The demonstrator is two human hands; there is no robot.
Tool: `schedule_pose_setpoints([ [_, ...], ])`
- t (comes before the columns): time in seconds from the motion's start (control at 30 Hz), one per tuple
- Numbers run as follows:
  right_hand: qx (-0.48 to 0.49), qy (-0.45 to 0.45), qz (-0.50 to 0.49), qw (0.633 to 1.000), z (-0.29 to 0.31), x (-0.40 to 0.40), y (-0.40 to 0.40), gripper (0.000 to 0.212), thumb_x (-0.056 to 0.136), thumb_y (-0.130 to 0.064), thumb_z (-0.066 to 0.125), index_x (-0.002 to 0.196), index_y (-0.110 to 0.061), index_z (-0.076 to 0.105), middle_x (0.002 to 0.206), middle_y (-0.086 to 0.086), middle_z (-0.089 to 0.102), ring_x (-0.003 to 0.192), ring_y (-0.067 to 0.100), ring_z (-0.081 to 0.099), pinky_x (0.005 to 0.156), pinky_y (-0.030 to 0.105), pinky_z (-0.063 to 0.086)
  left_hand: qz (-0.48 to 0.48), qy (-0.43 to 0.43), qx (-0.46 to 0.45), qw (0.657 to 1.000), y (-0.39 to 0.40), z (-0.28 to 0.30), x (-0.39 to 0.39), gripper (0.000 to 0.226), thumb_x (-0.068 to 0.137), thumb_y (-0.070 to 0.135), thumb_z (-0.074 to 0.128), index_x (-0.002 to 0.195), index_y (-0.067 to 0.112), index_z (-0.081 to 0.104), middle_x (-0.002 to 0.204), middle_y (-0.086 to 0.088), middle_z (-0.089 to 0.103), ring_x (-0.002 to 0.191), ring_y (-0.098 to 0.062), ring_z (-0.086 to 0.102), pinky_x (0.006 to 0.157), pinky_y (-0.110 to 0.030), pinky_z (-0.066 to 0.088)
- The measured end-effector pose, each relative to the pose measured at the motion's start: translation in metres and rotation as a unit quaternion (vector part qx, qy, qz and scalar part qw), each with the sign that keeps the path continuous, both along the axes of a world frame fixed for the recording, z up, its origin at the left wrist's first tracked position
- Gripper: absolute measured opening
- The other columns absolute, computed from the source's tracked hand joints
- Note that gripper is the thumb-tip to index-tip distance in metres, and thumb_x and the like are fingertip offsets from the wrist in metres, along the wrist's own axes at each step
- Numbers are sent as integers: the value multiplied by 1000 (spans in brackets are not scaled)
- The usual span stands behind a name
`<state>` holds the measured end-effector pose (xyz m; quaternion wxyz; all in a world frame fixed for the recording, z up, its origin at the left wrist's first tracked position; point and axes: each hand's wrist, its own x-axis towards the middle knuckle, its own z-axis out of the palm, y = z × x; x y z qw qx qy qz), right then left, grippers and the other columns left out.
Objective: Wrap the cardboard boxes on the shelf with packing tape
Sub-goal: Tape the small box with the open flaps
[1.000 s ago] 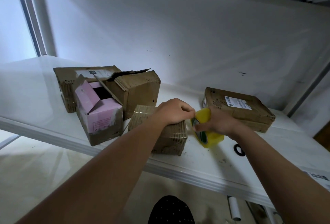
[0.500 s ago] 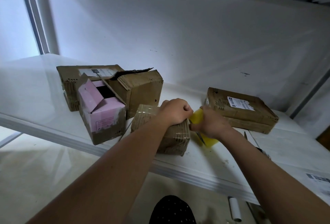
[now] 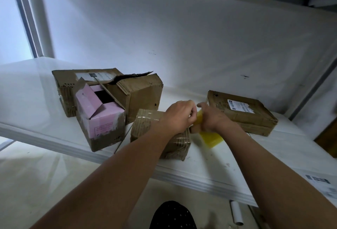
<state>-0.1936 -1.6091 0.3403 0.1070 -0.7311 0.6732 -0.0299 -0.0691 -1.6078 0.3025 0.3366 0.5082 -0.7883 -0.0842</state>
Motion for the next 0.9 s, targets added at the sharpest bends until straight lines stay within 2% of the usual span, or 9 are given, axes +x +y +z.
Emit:
schedule_pose_setpoints([
  [0.07, -10, -5, 10, 1000, -3, -3, 1, 92, 73, -28, 78, 146, -27, 21, 138, 9, 46, 122, 31, 49, 92, 37, 44, 1, 1, -20, 1000, -1, -2, 0, 8, 91, 14, 51, 91, 12, 58, 89, -5, 63, 86, -22, 55, 70, -34, 42],
  [0.17, -59, 10, -9, 998, -1, -14, 3, 84, 66, -45, 81, 135, -30, 35, 127, 4, 55, 114, 29, 54, 80, 33, 42, -2, 13, -59, 998, -2, -5, 2, 8, 90, 17, 55, 93, 14, 62, 91, -2, 64, 87, -20, 55, 71, -33, 43],
  [0.3, -111, 127, -72, 983, 5, -47, 12, 79, 69, -50, 79, 133, -26, 38, 125, 5, 58, 115, 27, 54, 74, 31, 36, 31, 66, -72, 995, -3, -8, 7, 4, 90, 20, 54, 90, 21, 59, 86, 8, 62, 84, -13, 56, 68, -30, 43],
  [0.4, -52, 154, -89, 983, -15, -65, 24, 80, 72, -51, 76, 134, -23, 36, 128, 5, 56, 116, 27, 54, 79, 31, 39, 45, 63, -67, 995, -4, -9, 6, 6, 91, 24, 52, 92, 23, 58, 86, 9, 62, 82, -12, 56, 63, -27, 38],
  [0.53, 43, 147, -65, 986, -34, -64, 33, 72, 79, -66, 60, 134, -22, 41, 132, 5, 54, 120, 24, 52, 93, 33, 44, 27, 104, -76, 991, 3, -3, 8, 9, 90, 20, 52, 94, 18, 60, 84, 9, 60, 83, -15, 57, 68, -33, 46],
  [0.67, -83, 183, -109, 973, -13, -45, 24, 45, 96, -46, 42, 132, -19, 49, 134, 7, 54, 119, 26, 54, 89, 33, 44, 127, 107, -48, 985, 4, 13, 38, 15, 93, 24, 46, 93, 19, 61, 86, 8, 62, 82, -15, 58, 69, -31, 47],
  [0.77, -113, 86, -66, 988, -2, -12, 15, 57, 99, -51, 25, 127, -10, 53, 120, 14, 59, 107, 28, 57, 82, 36, 42, 217, -21, 45, 975, 1, 17, 71, 28, 96, 29, 38, 93, 15, 62, 90, -3, 65, 82, -22, 60, 71, -34, 47],
  [0.83, -24, -57, -5, 998, -5, 17, 10, 70, 98, -56, 14, 121, -2, 51, 113, 15, 58, 102, 24, 56, 89, 34, 39, 230, -89, 123, 961, 4, 10, 80, 35, 99, 32, 32, 95, 12, 61, 93, -7, 63, 83, -23, 56, 71, -33, 44],
  [0.9, 29, -206, 7, 978, -17, 43, 9, 66, 100, -52, 19, 122, -1, 55, 125, 16, 57, 109, 27, 55, 87, 30, 36, 215, -73, 168, 959, 10, -1, 83, 44, 102, 31, 25, 96, 6, 61, 99, -16, 60, 84, -25, 52, 75, -33, 41],
])
